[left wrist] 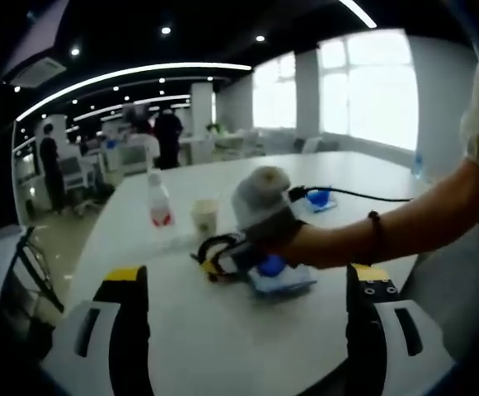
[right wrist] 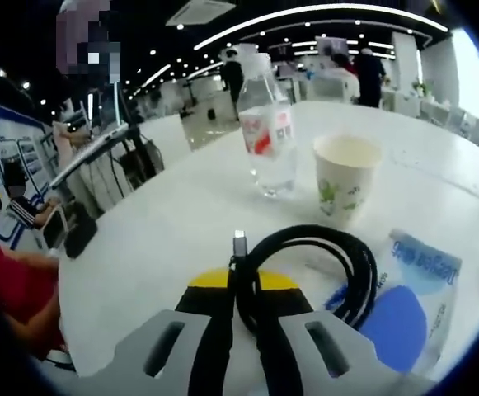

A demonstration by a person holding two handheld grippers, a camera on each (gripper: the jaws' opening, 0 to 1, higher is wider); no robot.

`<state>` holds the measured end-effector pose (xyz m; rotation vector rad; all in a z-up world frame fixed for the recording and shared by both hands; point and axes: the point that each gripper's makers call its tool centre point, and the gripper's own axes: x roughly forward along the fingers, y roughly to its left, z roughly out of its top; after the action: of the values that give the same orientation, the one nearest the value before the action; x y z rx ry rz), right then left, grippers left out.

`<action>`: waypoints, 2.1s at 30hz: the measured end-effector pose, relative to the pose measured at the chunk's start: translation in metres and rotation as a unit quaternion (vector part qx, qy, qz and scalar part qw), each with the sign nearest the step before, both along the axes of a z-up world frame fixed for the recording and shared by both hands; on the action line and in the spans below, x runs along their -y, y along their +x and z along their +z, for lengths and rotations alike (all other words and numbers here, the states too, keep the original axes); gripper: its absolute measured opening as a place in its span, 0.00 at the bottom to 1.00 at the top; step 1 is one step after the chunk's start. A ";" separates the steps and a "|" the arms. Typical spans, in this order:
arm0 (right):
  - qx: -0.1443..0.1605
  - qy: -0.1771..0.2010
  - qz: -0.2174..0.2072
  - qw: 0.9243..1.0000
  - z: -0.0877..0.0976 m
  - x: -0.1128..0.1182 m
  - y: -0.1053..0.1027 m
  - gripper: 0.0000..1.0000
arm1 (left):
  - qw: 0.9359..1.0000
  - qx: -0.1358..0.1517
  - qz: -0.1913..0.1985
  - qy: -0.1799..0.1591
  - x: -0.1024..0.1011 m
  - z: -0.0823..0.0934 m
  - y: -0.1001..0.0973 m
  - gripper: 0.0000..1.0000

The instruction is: Arrange the tabletop items into an orderly group along one side of the table until the central work area is clear of visible clutter.

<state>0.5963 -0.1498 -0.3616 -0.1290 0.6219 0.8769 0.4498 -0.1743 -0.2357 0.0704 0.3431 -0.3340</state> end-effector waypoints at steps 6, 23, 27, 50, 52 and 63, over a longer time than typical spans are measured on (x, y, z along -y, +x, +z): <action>-0.007 0.017 0.001 1.000 0.014 0.008 -0.002 0.07 | 1.000 -0.001 -0.001 -0.005 0.002 0.000 0.001 0.97; -0.001 0.065 -0.025 0.998 0.058 0.046 -0.006 0.06 | 1.000 0.000 -0.012 -0.009 0.003 0.002 0.004 0.96; 0.005 0.069 -0.032 0.997 0.070 0.060 -0.006 0.06 | 1.000 0.000 -0.020 -0.006 0.006 0.002 0.005 0.96; 0.037 0.054 -0.145 0.987 0.096 0.187 -0.001 0.07 | 0.998 -0.003 -0.070 -0.010 0.043 0.000 0.010 0.96; 0.031 0.053 -0.155 0.986 0.094 0.196 -0.002 0.07 | 0.997 -0.004 -0.075 -0.008 0.047 -0.001 0.010 0.96; 0.028 0.022 -0.201 0.979 0.073 0.249 0.003 0.07 | 0.996 -0.011 -0.092 -0.005 0.059 -0.005 0.014 0.95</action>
<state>0.5990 -0.3990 -0.2888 0.0143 0.5508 0.4942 0.4636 -0.2331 -0.2404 0.0878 0.3584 -0.5185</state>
